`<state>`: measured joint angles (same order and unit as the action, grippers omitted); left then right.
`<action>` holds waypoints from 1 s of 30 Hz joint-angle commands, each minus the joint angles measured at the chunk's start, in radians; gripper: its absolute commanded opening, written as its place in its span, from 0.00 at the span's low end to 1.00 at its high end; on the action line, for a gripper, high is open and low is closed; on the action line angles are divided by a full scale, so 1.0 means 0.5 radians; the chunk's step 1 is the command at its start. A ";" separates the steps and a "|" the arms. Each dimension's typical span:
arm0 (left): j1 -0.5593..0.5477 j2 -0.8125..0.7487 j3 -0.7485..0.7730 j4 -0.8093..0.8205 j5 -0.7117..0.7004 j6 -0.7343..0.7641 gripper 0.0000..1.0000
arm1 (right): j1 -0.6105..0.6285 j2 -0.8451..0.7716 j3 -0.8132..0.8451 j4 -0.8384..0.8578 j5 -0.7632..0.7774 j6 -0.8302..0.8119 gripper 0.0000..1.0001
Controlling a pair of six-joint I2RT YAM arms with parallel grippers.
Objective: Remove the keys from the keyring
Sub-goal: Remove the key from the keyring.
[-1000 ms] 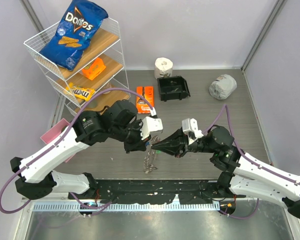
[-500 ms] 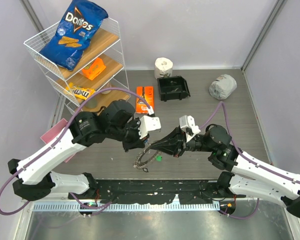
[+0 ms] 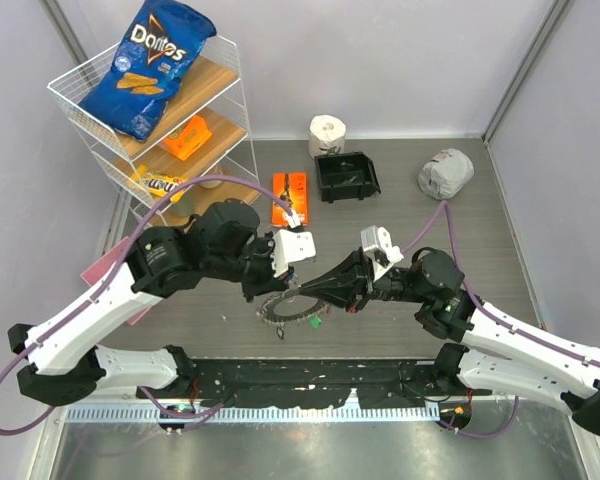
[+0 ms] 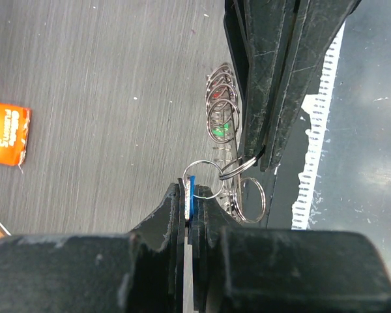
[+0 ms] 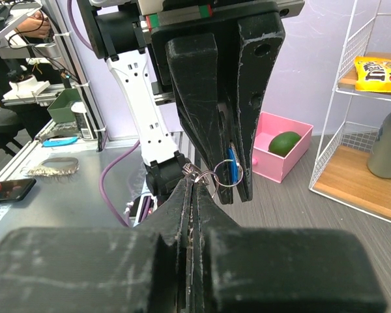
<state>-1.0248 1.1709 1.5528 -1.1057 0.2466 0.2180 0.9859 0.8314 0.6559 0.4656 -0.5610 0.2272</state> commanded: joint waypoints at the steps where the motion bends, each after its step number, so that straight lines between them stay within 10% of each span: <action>1: 0.043 -0.029 -0.050 0.189 -0.082 0.012 0.00 | 0.028 -0.077 0.010 0.133 -0.108 0.037 0.05; 30: 0.046 -0.378 -0.482 0.730 -0.199 0.187 0.00 | 0.028 0.055 0.017 0.388 -0.136 0.426 0.05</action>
<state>-1.0191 1.0119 1.3136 -0.8398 0.2665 0.2592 0.9859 0.8646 0.6407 0.5957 -0.5629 0.3687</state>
